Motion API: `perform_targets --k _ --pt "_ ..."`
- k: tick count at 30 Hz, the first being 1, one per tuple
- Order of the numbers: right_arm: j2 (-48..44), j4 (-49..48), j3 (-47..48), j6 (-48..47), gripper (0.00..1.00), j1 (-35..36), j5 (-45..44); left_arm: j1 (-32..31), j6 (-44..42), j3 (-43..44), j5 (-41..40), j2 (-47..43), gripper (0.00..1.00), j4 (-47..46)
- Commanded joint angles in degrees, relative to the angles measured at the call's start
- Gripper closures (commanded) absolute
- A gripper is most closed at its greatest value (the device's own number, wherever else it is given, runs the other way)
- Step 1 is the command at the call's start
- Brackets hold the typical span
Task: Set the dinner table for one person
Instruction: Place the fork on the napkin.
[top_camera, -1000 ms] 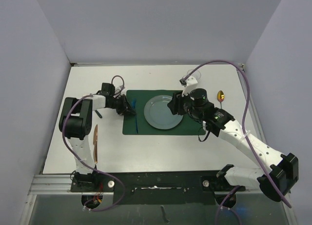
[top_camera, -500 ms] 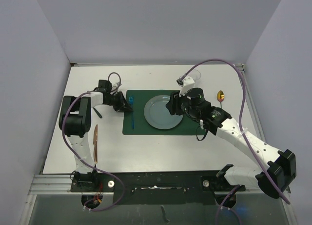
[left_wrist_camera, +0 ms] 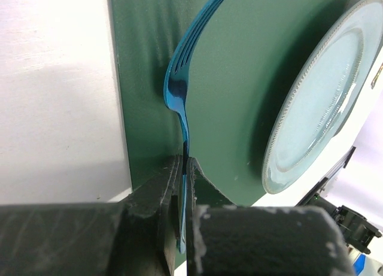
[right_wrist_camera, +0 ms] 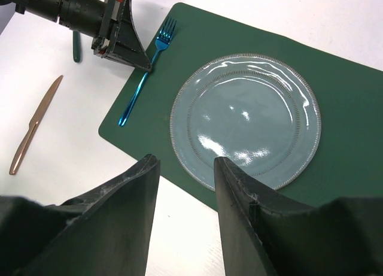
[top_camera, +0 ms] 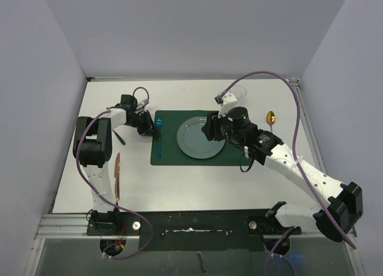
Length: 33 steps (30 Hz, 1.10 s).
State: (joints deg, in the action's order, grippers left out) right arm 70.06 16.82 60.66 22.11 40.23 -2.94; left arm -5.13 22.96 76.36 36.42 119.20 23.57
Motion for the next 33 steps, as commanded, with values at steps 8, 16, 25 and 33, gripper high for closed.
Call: perform_targets --k 8,16,25,33 --pt "-0.4 -1.4 3.2 0.2 0.58 1.1 -0.1 0.7 -3.9 1.5 -9.4 2.3 0.9 4.7" --pt "0.3 -1.4 3.7 0.1 0.58 1.4 0.4 0.4 -3.9 1.1 -9.4 1.8 0.73 4.5" --pt "0.5 -1.8 3.7 0.0 0.58 1.7 0.5 -0.1 -3.4 0.2 -9.4 0.6 0.52 3.8" --pt "0.5 -2.6 3.8 -0.1 0.58 2.0 0.7 -0.7 -3.1 0.8 -16.7 -1.5 0.38 6.8"
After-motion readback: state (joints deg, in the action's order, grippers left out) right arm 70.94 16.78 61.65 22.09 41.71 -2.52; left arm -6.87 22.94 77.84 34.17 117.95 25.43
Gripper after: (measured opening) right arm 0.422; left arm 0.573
